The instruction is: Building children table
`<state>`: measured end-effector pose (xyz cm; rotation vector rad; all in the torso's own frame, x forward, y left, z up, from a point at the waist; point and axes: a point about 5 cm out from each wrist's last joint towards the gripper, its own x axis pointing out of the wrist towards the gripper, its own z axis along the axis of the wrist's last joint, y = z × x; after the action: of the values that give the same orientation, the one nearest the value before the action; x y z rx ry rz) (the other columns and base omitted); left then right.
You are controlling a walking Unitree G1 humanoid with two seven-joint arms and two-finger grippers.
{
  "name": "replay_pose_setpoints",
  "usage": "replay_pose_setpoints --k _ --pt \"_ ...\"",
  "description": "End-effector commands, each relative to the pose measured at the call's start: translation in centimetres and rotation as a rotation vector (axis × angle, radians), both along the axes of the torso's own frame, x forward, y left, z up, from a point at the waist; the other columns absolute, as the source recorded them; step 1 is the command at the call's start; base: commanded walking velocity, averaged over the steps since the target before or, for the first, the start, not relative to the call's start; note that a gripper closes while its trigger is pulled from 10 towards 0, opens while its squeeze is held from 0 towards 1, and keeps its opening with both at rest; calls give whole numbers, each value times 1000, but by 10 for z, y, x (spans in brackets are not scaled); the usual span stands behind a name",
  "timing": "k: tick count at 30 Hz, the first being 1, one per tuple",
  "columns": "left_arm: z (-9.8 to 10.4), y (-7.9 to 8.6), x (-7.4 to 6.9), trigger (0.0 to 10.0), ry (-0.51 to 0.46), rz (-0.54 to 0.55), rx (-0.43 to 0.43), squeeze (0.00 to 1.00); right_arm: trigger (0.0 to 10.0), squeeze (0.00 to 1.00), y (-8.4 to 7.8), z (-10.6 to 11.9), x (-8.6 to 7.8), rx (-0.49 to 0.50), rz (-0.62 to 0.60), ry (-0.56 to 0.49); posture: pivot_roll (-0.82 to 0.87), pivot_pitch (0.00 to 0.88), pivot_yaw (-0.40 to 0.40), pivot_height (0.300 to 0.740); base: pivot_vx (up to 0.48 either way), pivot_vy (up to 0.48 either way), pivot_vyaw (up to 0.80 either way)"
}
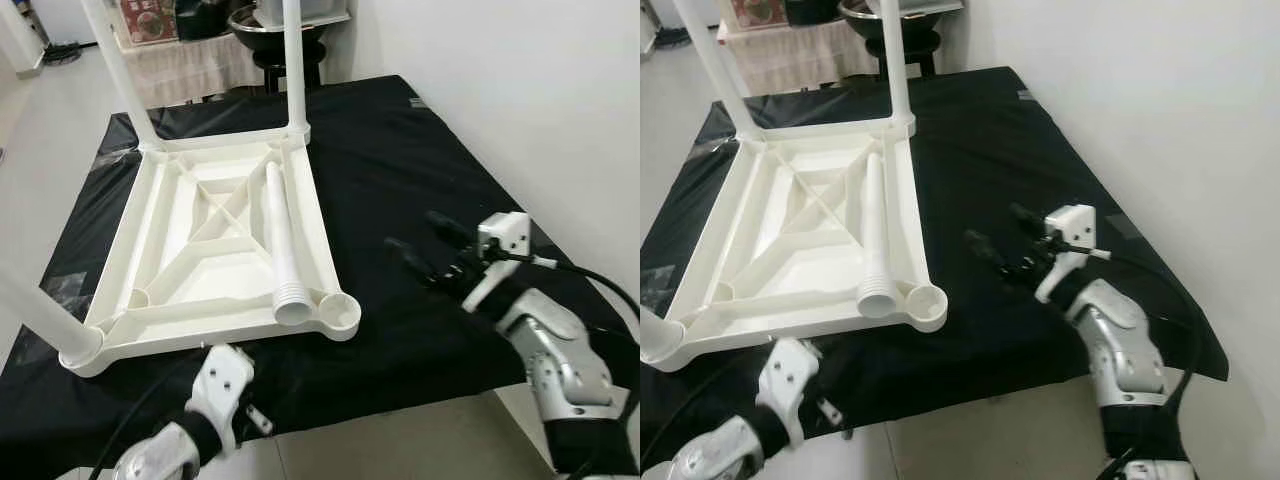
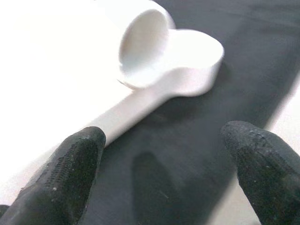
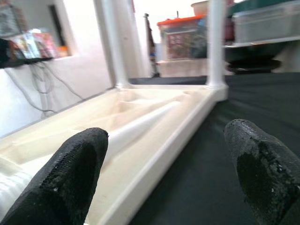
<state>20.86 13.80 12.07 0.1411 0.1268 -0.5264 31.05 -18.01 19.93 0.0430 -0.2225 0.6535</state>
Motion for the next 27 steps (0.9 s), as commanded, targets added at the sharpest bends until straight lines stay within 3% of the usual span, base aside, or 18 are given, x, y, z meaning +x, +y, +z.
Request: replay_pose_setpoints --k 1,2,3,5,10,12,18,25,27 --pt "-5 5 -1 10000 21 36 19 0 10000 0 6 3 0 1 -4 -7 -15 167 15 740 0 0 0" --pt "0 10 5 10000 -8 103 0 0 10000 0 10 3 0 -14 -48 -14 -16 187 -3 740 0 0 0" --pt "0 10 5 10000 -8 103 0 0 10000 0 10 3 0 -14 -48 -14 -16 187 -3 740 0 0 0" --pt "0 21 8 10000 -22 217 -44 0 10000 0 15 -1 -1 -21 -123 -11 -29 152 -11 740 0 0 0" --pt "-3 26 8 10000 -31 286 -62 0 10000 0 17 -5 -3 1 -159 9 -29 112 -20 740 0 0 0" --pt "-3 28 14 10000 -50 323 -56 0 10000 0 26 -6 -3 14 -159 11 -29 84 -17 740 0 0 0" --pt "-7 26 19 10000 -40 302 -15 0 10000 0 44 0 -4 -12 -108 -31 -35 61 -8 740 0 159 0" --pt "-6 23 20 10000 -56 266 20 0 10000 0 45 3 -8 -63 -78 -59 -39 60 -6 740 0 463 0" --pt "-3 18 19 10000 -71 205 17 0 10000 0 43 3 -13 -144 -41 -86 -44 67 -5 740 0 0 0"
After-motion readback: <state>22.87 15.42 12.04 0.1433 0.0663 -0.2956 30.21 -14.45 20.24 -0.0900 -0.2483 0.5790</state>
